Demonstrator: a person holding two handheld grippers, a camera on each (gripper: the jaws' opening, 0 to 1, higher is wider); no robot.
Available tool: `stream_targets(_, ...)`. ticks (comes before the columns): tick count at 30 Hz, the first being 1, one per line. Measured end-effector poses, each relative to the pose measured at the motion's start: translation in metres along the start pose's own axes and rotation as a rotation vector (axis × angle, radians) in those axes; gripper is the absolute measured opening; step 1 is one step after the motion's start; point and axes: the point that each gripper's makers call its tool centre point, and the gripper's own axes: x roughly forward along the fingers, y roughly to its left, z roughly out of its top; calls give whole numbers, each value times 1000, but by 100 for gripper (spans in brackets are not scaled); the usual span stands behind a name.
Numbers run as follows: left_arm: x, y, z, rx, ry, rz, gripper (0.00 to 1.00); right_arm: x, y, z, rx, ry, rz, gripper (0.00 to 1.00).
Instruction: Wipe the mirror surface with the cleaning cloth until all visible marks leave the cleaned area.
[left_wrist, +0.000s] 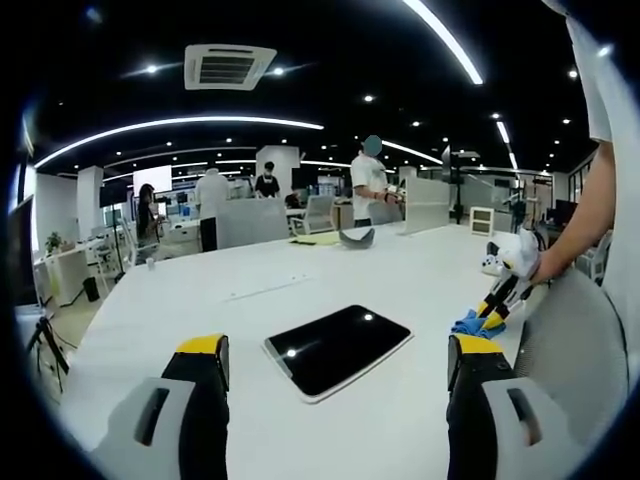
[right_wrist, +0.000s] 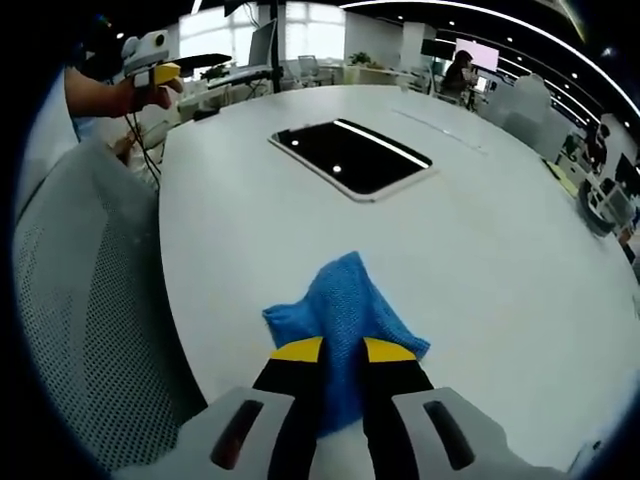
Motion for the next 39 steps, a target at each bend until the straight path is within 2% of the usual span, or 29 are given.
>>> stream_targets(16, 0, 0, 2, 4, -2, -1, 91, -1, -4, 0, 3, -1, -18, 4)
stream_targets(39, 1, 2, 3, 4, -5, 0, 90, -6, -15, 26, 4, -64, -41, 4)
